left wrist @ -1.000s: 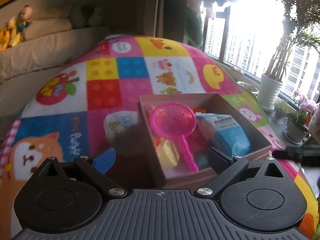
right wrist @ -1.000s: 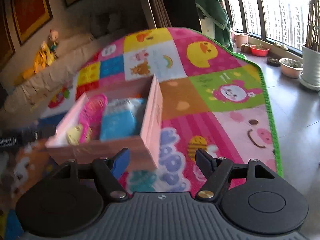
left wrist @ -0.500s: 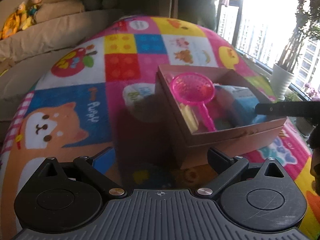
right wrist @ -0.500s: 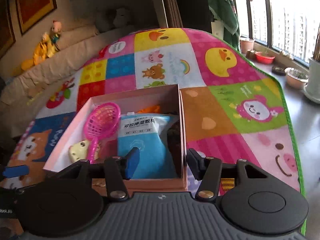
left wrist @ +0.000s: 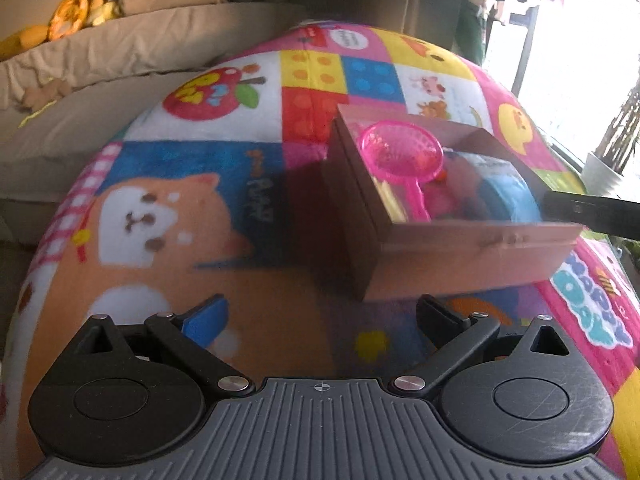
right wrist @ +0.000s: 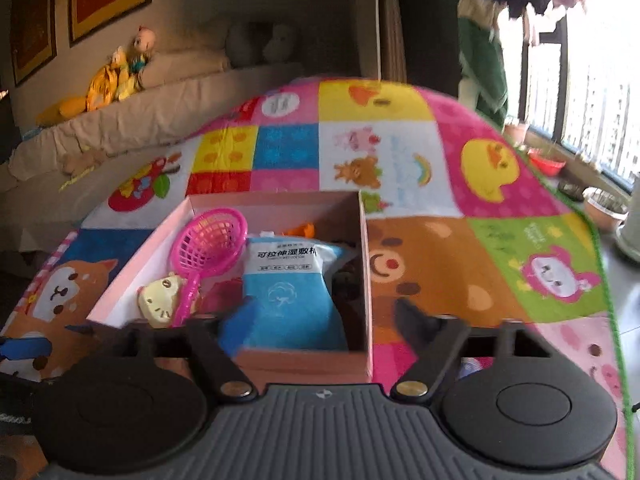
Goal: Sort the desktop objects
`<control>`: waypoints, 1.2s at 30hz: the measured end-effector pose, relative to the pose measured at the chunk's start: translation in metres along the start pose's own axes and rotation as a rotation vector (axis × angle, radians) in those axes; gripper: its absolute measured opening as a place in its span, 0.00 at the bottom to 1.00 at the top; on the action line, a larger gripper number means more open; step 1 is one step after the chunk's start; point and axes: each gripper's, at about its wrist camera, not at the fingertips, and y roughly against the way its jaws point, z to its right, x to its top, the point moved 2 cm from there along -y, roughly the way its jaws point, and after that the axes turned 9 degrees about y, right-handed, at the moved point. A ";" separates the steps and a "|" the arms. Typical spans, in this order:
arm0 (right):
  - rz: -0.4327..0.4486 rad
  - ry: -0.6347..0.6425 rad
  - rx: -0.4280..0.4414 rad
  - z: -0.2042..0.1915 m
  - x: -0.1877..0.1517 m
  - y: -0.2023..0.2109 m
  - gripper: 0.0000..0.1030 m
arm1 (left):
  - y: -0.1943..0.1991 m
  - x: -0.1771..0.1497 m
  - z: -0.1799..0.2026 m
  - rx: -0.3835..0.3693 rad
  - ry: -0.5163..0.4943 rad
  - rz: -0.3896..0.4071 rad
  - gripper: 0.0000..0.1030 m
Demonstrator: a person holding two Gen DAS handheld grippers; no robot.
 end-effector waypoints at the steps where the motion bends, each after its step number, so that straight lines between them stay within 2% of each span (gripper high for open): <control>1: 0.000 0.006 0.005 -0.002 -0.006 0.008 0.85 | 0.002 -0.006 0.001 -0.007 -0.002 0.001 1.00; 3: -0.008 0.024 0.016 -0.007 -0.022 0.023 0.91 | 0.006 -0.021 0.004 -0.014 -0.031 -0.003 1.00; 4: -0.015 0.028 0.018 -0.010 -0.030 0.029 1.00 | 0.007 -0.028 0.007 -0.009 -0.051 -0.005 1.00; 7: -0.076 0.020 0.047 -0.021 -0.055 0.033 1.00 | 0.007 -0.044 0.011 0.057 -0.104 0.013 1.00; 11: -0.210 0.046 0.070 -0.042 -0.078 0.021 1.00 | 0.009 -0.043 0.006 0.094 -0.068 0.044 1.00; 14: -0.195 0.109 0.032 -0.053 -0.079 0.023 1.00 | 0.007 -0.042 0.000 0.075 -0.043 0.037 1.00; 21: -0.195 0.073 0.027 -0.052 -0.071 0.005 1.00 | 0.007 -0.043 0.000 0.075 -0.052 0.041 1.00; 28: -0.139 0.059 -0.006 -0.054 -0.081 0.013 1.00 | 0.007 -0.044 0.000 0.073 -0.051 0.042 1.00; 36: -0.138 0.054 -0.004 -0.052 -0.080 0.013 1.00 | 0.007 -0.044 0.000 0.073 -0.051 0.043 1.00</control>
